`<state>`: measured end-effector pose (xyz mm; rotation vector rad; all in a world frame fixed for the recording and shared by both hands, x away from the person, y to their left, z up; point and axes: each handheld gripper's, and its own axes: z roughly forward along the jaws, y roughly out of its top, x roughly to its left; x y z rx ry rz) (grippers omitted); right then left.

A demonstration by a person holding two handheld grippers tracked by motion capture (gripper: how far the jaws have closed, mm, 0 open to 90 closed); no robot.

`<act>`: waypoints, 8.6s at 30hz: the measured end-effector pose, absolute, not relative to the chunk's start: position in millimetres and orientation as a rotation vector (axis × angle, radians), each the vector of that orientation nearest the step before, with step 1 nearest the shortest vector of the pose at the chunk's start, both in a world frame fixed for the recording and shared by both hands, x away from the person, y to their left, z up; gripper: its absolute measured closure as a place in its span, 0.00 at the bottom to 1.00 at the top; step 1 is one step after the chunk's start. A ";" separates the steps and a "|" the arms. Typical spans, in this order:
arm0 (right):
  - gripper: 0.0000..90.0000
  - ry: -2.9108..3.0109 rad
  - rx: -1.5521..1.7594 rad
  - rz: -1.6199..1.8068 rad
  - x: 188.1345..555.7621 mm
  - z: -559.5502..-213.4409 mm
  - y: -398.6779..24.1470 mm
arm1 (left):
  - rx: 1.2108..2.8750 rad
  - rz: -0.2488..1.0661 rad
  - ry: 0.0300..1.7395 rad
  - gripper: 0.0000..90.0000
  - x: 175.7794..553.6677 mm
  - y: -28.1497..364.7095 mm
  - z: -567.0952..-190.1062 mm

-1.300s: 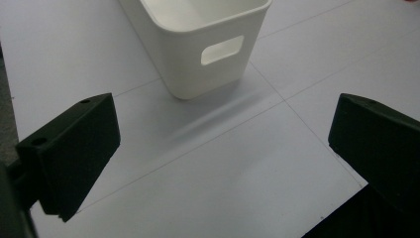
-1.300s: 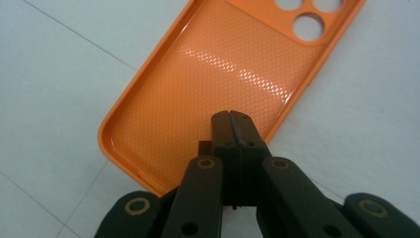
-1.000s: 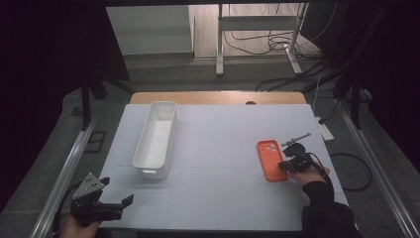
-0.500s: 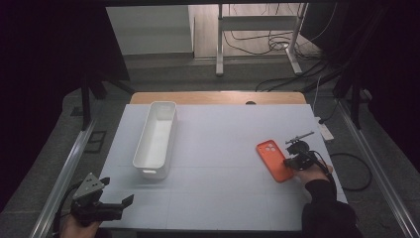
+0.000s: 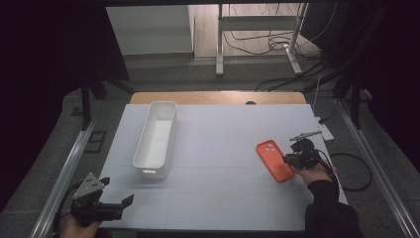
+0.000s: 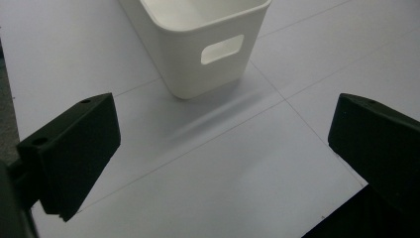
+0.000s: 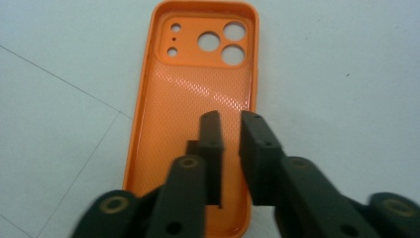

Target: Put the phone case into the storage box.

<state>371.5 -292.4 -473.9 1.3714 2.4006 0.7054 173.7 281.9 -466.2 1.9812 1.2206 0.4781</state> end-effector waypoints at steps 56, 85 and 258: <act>0.00 2.395 1.456 0.626 384.7 -511.7 -300.2 | 1.995 0.482 1.214 0.01 173.9 280.4 -466.3; 0.99 2.472 1.505 0.668 389.9 -495.0 -309.8 | 2.003 0.484 1.210 0.01 174.0 279.4 -466.4; 0.99 2.368 1.009 1.240 314.0 -417.6 -196.0 | 1.804 -0.172 0.916 0.00 318.1 135.5 -447.4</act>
